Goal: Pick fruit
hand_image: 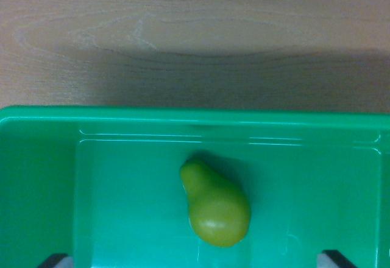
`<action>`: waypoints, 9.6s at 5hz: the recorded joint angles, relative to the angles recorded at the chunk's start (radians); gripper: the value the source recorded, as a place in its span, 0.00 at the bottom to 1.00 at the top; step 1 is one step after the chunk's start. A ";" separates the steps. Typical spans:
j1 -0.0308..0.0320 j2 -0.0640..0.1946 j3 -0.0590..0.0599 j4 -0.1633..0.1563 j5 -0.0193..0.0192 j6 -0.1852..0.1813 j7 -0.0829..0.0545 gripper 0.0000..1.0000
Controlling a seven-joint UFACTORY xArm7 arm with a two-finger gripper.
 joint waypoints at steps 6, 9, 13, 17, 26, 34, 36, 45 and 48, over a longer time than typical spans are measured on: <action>-0.0058 0.041 0.000 -0.087 -0.0010 -0.128 -0.083 0.00; -0.0100 0.071 0.001 -0.149 -0.0018 -0.219 -0.142 0.00; -0.0143 0.101 0.001 -0.213 -0.0026 -0.313 -0.202 0.00; -0.0185 0.131 0.001 -0.277 -0.0033 -0.407 -0.263 0.00; -0.0262 0.185 0.002 -0.391 -0.0047 -0.575 -0.372 0.00; -0.0317 0.224 0.003 -0.474 -0.0057 -0.696 -0.450 0.00; -0.0327 0.230 0.003 -0.488 -0.0059 -0.716 -0.463 0.00; -0.0339 0.239 0.003 -0.507 -0.0061 -0.744 -0.481 1.00; -0.0339 0.239 0.003 -0.507 -0.0061 -0.744 -0.481 1.00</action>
